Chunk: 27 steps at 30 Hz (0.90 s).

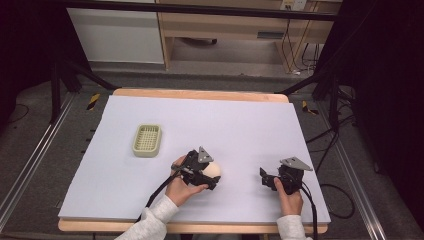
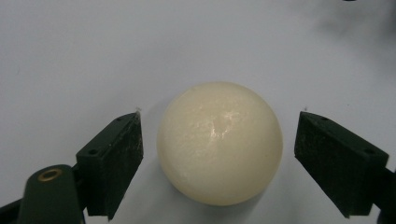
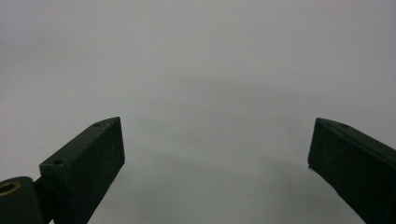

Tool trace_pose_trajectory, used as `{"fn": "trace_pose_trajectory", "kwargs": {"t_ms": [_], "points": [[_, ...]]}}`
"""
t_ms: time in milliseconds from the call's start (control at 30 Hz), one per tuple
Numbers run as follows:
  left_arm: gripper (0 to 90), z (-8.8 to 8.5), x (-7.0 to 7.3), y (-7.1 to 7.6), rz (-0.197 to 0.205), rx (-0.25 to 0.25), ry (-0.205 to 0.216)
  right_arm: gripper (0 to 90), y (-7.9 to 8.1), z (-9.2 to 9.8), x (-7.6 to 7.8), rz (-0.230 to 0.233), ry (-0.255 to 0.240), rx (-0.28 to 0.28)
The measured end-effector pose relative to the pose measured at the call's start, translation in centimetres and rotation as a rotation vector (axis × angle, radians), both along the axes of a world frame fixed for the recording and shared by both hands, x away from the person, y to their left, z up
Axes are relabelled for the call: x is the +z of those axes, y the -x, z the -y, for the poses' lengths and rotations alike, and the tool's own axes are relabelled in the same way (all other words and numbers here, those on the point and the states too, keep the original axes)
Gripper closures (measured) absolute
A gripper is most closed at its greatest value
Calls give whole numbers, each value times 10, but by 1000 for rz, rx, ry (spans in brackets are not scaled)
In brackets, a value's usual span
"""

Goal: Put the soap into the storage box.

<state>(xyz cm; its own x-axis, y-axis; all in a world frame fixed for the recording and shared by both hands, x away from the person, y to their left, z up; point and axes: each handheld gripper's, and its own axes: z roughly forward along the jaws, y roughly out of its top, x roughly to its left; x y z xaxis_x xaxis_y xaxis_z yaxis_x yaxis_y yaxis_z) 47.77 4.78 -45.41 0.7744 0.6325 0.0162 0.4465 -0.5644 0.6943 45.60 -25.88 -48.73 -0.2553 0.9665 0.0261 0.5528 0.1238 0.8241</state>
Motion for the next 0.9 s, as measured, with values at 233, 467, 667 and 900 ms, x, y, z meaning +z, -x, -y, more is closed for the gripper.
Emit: {"fn": "trace_pose_trajectory", "kwargs": {"t_ms": [233,467,667,900], "points": [[171,3,-5,-3,-14,-8,-13,41,0,0,0,-2,-2,0],[199,6,-7,-3,-9,-10,-30,41,0,0,0,-2,-1,1],[212,7,-9,-4,-15,-6,-39,42,-1,0,0,-3,0,2],[213,8,-11,-6,-23,-6,-45,41,0,0,0,-3,0,1]]}}
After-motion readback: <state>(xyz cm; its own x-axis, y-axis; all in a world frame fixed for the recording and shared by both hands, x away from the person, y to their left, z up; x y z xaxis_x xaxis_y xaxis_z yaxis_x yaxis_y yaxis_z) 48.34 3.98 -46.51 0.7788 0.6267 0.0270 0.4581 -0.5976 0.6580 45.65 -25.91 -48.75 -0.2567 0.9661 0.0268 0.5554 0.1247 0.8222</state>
